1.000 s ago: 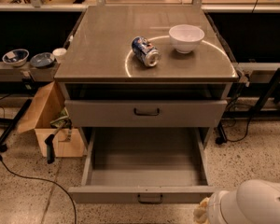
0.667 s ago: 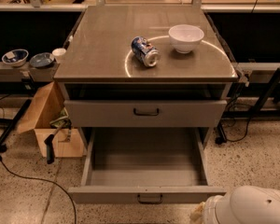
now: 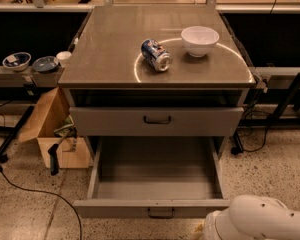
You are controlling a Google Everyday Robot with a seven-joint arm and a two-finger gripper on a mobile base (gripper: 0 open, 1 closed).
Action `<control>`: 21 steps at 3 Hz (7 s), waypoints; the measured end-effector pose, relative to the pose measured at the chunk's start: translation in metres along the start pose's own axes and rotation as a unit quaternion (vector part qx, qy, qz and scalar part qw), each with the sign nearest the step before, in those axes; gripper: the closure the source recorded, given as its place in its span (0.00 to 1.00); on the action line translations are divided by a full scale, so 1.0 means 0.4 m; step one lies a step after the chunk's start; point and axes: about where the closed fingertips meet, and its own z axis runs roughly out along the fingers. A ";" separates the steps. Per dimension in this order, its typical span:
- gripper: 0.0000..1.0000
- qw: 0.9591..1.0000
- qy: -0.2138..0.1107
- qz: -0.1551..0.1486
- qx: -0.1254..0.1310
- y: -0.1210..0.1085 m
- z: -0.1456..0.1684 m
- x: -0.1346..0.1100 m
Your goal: Close middle drawer
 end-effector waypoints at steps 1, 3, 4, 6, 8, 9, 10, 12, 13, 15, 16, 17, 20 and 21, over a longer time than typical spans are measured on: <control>1.00 1.000 0.000 0.000 0.000 0.000 0.000 0.000; 1.00 1.000 0.002 0.022 0.009 -0.025 0.093 0.063; 1.00 1.000 -0.014 0.021 0.007 -0.074 0.208 0.102; 1.00 0.999 -0.036 0.009 0.000 -0.148 0.323 0.113; 1.00 0.998 -0.042 0.010 0.036 -0.230 0.304 0.099; 1.00 0.998 -0.041 -0.003 0.038 -0.261 0.301 0.087; 1.00 0.998 -0.038 -0.018 0.049 -0.355 0.288 0.055; 1.00 0.998 -0.027 -0.026 0.059 -0.444 0.284 0.030; 1.00 0.997 -0.024 -0.029 0.062 -0.466 0.279 0.019; 1.00 0.996 -0.013 -0.040 0.078 -0.536 0.256 -0.016; 1.00 0.995 -0.017 -0.022 0.095 -0.548 0.260 0.003; 1.00 0.992 -0.012 -0.020 0.128 -0.597 0.238 0.013; 1.00 0.987 0.001 -0.033 0.157 -0.682 0.188 -0.010; 1.00 0.984 0.010 -0.038 0.173 -0.733 0.156 -0.019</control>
Offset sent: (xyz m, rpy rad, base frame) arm 0.0029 -0.0088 -0.0167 0.0112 -0.0080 -0.0525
